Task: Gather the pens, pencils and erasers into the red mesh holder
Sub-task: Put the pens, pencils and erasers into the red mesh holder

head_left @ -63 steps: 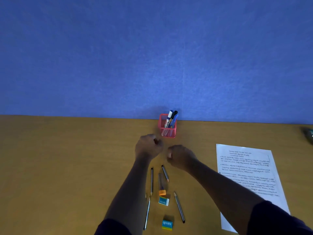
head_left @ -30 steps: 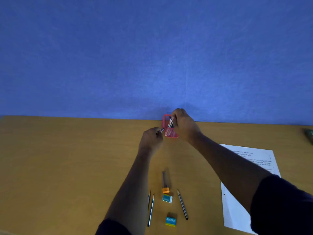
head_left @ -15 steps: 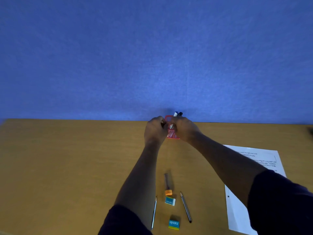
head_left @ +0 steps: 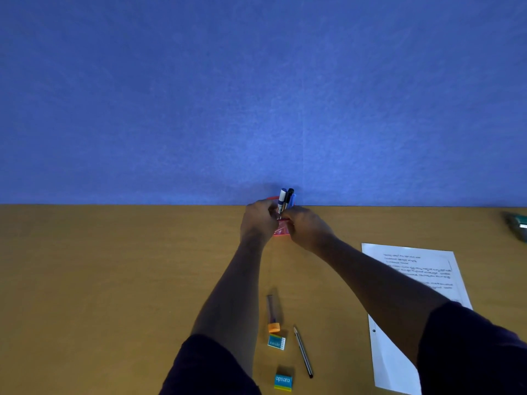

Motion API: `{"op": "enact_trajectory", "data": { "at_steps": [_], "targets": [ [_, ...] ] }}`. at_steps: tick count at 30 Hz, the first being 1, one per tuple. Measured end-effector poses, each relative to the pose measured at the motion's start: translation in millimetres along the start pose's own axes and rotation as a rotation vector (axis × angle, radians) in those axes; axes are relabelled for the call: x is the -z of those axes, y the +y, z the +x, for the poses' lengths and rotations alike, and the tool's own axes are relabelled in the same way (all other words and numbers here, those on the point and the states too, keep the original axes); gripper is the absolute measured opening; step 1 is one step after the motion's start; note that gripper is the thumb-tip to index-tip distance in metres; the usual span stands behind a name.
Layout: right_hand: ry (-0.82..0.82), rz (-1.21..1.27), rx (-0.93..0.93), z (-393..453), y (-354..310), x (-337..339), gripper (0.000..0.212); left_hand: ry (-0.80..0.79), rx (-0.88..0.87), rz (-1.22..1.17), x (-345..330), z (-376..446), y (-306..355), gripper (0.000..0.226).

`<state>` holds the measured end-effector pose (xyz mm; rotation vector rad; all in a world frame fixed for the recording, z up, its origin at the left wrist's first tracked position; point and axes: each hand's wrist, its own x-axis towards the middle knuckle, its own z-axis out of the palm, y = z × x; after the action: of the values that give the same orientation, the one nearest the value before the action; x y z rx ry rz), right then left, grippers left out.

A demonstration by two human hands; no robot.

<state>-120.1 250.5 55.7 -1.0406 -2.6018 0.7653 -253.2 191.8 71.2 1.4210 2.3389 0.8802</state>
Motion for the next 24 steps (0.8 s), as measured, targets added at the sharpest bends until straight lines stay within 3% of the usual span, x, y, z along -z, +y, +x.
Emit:
{"op": "enact_trajectory", "data": {
  "at_steps": [4, 6, 8, 10, 13, 18, 21, 24],
  "targets": [
    [0.101, 0.07, 0.046, -8, 5, -5, 0.031, 0.074, 0.007, -0.093, 2, -10, -4, 0.019],
    [0.196, 0.103, 0.092, -19, 7, -10, 0.021, 0.118, 0.04, -0.06, 3, -21, -11, 0.01],
    [0.189, 0.118, 0.118, -31, 11, -17, 0.008, 0.112, 0.093, 0.009, 2, -34, -25, 0.015],
    [0.018, 0.074, 0.07, -44, 15, -25, 0.007, -0.039, 0.165, 0.121, 1, -47, -41, 0.022],
    [-0.313, -0.034, -0.022, -65, 18, -37, 0.021, -0.388, 0.222, 0.343, -1, -67, -61, 0.038],
    [-0.758, -0.001, -0.16, -97, 17, -50, 0.047, -0.676, 0.327, 0.34, 8, -101, -80, 0.047],
    [-0.893, -0.038, -0.158, -112, 15, -54, 0.044, -0.806, 0.384, 0.333, 18, -115, -89, 0.044],
    [-0.912, -0.056, -0.157, -121, 10, -59, 0.043, -0.85, 0.443, 0.293, 22, -122, -96, 0.039]
  ]
}}
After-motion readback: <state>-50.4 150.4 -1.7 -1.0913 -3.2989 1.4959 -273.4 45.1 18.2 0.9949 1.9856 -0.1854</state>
